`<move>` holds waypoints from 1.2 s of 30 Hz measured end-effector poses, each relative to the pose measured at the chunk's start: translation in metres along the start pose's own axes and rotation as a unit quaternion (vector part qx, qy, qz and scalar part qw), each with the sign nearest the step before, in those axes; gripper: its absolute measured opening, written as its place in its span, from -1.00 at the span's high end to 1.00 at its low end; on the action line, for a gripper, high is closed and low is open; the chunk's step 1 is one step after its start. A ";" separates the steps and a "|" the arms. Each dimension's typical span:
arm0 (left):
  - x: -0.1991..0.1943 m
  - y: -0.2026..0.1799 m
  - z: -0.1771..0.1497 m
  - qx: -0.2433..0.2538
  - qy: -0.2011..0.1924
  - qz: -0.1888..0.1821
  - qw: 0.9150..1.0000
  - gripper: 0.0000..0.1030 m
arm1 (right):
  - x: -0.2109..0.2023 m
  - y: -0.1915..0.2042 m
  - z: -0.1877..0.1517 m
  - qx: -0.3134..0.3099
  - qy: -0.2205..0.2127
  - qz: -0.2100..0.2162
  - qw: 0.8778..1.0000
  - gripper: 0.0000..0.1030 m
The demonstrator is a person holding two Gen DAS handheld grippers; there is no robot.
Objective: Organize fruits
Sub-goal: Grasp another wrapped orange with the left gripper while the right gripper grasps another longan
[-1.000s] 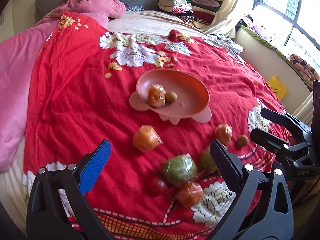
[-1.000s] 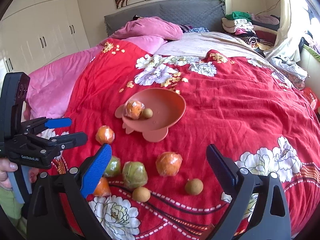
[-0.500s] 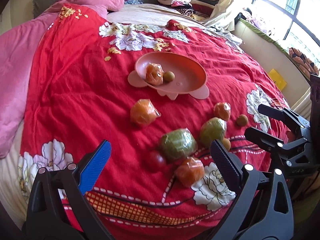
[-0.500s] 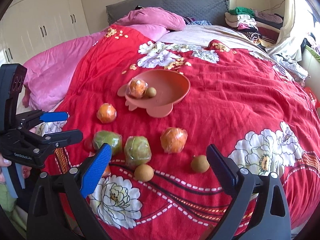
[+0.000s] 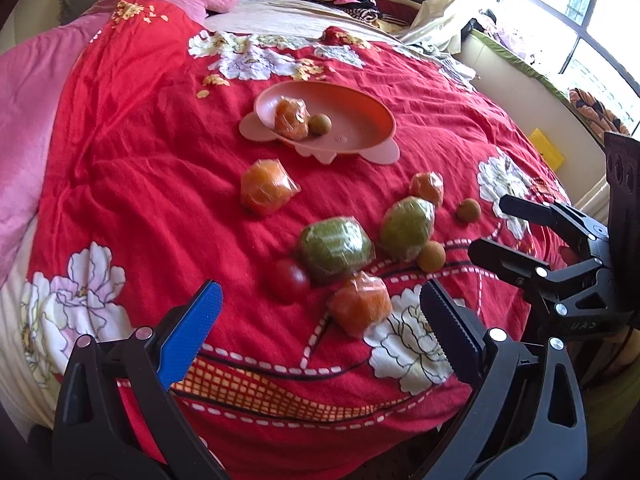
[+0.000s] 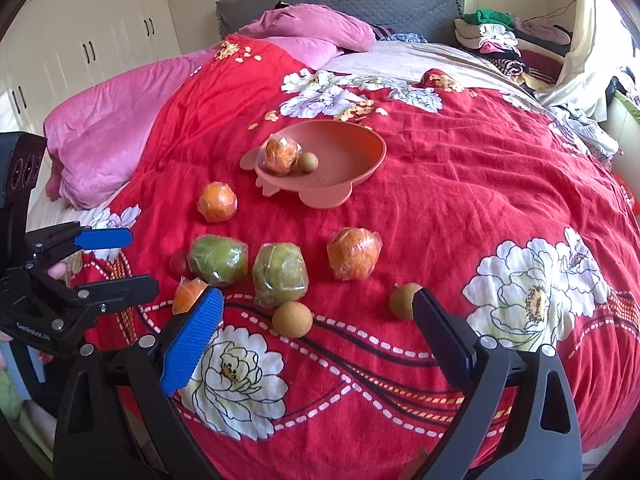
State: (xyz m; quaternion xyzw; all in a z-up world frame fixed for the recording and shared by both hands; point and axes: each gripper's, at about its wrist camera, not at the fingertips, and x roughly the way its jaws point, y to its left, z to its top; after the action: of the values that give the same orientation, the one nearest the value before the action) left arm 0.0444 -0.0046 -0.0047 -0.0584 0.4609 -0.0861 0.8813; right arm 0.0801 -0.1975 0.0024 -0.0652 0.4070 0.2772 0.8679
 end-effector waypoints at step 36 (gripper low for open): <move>0.034 -0.024 -0.019 0.016 0.053 -0.060 0.997 -0.08 | 0.048 0.004 -0.018 -0.020 0.060 0.066 0.996 0.48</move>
State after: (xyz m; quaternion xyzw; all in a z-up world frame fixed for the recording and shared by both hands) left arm 0.0455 -0.0352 -0.0388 -0.0672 0.5012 -0.1489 0.8498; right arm 0.0910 -0.1797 -0.0444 -0.0723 0.4565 0.3372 0.8202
